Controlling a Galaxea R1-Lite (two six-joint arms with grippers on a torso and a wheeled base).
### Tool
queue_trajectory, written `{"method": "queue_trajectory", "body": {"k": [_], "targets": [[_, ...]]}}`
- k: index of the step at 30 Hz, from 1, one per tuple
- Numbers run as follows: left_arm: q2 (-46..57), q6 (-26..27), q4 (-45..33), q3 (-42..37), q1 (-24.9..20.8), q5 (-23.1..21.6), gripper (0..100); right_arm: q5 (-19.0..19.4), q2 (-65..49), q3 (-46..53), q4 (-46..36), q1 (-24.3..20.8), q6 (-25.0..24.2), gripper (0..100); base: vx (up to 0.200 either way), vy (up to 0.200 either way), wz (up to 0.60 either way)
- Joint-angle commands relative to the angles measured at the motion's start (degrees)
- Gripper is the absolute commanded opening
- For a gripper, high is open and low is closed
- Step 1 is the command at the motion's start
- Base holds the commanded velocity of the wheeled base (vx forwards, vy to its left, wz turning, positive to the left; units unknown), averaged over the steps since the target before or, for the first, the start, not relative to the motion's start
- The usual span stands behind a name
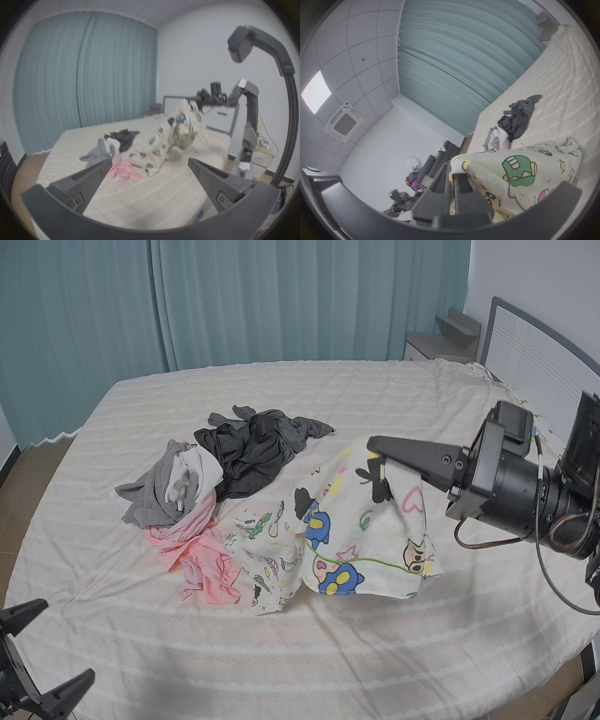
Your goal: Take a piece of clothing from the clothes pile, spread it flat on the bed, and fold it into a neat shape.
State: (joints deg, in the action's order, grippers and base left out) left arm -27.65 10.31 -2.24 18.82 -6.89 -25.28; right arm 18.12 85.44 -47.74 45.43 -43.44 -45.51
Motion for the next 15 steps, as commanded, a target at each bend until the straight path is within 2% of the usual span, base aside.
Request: {"method": "queue_trajectory", "body": {"k": [1,2,7,12,15], "targets": [[-16.47,4.28,-1.45,-1.24,-10.6,-2.14,100,0.08,-0.63,-8.16,-4.83,-6.57,0.16,0,0.0,0.0,0.0],[-17.97,4.72,-1.45,-0.98,-12.01,-2.49,100,-0.01,0.16,-9.39,-5.8,-7.45,0.16,0,0.0,0.0,0.0],[-22.63,5.95,-1.01,-0.98,-12.62,-2.84,100,0.08,2.01,-13.35,-6.94,-9.21,0.24,0,0.0,0.0,0.0],[-27.11,6.65,0.66,-0.45,-16.05,-1.96,100,-0.01,3.59,-17.12,-9.4,-11.32,0.24,0,0.0,0.0,0.0],[-33.61,11.75,5.32,-0.37,-16.14,-0.29,100,-0.1,6.14,-18.71,-9.14,-11.76,1.47,0,0.0,0.0,0.0]]}}
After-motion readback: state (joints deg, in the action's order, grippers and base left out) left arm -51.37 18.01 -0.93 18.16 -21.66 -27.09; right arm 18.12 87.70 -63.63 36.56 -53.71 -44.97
